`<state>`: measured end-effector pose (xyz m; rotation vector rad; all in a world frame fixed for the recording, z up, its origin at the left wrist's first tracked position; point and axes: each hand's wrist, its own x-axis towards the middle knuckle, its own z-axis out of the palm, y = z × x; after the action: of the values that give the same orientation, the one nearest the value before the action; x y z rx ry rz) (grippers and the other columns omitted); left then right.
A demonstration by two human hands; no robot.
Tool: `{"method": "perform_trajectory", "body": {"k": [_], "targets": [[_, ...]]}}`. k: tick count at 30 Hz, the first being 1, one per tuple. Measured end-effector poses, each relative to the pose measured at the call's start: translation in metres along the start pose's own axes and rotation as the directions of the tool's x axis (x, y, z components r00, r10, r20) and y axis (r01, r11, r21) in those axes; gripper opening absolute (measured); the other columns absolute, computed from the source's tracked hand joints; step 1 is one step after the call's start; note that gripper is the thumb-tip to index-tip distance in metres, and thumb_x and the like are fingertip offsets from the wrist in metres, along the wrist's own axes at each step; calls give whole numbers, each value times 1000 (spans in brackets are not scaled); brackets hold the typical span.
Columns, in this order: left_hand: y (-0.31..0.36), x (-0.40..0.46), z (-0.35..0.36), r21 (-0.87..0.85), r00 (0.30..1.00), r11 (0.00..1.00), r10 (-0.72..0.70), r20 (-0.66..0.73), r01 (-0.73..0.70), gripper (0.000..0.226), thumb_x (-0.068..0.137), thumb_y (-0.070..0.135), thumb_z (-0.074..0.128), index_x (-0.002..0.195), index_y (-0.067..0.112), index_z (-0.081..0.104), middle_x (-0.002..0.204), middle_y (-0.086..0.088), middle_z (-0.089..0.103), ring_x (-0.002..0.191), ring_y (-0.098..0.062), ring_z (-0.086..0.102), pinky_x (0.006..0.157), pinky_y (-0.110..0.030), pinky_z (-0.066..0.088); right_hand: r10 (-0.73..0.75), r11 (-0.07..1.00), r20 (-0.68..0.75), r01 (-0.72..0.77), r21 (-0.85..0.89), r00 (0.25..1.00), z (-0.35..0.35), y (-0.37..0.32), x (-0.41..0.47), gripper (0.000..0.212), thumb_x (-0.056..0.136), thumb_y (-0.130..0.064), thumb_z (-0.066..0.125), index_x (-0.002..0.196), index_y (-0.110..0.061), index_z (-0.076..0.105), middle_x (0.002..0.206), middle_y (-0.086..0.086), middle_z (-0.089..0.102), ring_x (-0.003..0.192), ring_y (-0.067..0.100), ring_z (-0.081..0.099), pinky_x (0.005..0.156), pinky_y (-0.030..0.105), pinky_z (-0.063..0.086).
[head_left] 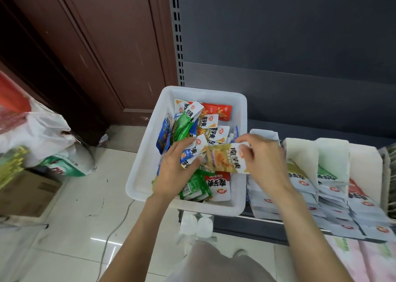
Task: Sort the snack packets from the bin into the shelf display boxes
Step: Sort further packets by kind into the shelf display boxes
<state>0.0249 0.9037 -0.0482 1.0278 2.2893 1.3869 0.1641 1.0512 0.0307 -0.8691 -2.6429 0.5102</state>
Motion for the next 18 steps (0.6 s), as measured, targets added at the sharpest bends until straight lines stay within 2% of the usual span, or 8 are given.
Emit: {"method": "perform_trajectory", "body": {"k": [2,4,7,9,10,12,14,18], "targets": [[21,1,0,-102,997,994,54,54,-49,47,85,35,67,127,40,47,129,24,45,124,-4,44,101,-30,43,-66,993,-64,72,96,996,-21,13,-3,20,90,-8,59,100,-22,69,98,-8,70,86,13,64,66,23,45],[40,6,1,-121,981,992,66,184,-44,48,82,37,70,125,40,48,129,20,49,124,-3,44,100,-22,40,-71,957,-72,89,276,995,-33,24,-5,23,89,-6,61,97,-26,69,90,-17,69,78,6,63,63,24,47],[60,13,5,-182,922,981,15,387,60,28,81,29,72,107,23,65,101,10,68,97,-9,62,85,-34,52,81,771,-15,-53,635,997,-48,27,-9,25,89,-6,63,103,-27,65,87,-11,70,74,6,67,58,21,52],[71,13,10,-225,905,970,18,425,87,17,82,24,71,94,13,68,87,-1,71,86,-17,65,82,-40,51,211,605,89,-201,770,974,-54,35,-14,28,86,-8,66,109,-24,63,84,-4,72,73,8,68,55,20,52],[76,13,13,-251,901,963,19,433,100,17,81,25,71,91,12,68,85,-4,70,84,-19,66,82,-39,51,255,550,157,-277,788,954,-56,42,-17,28,85,-9,67,110,-20,63,84,-2,73,70,8,68,53,20,51],[87,10,19,-287,891,950,21,454,124,21,77,30,70,87,12,68,84,-6,70,84,-21,66,78,-33,52,274,531,255,-367,763,927,-60,58,-26,19,85,-9,66,104,-10,66,82,0,73,61,7,61,48,19,46],[97,9,27,-295,867,945,23,498,144,15,78,27,69,86,15,67,79,-2,71,78,-14,67,70,-22,52,287,514,294,-406,756,912,-60,76,-37,13,87,-9,63,99,-6,68,78,-1,73,57,6,56,45,18,41],[119,9,59,-307,809,940,62,585,150,7,84,21,66,90,22,66,78,14,70,78,-2,66,69,-14,49,400,340,317,-460,820,860,-64,110,-61,13,87,-10,62,99,-6,67,78,-1,72,56,7,54,43,17,37]]}}
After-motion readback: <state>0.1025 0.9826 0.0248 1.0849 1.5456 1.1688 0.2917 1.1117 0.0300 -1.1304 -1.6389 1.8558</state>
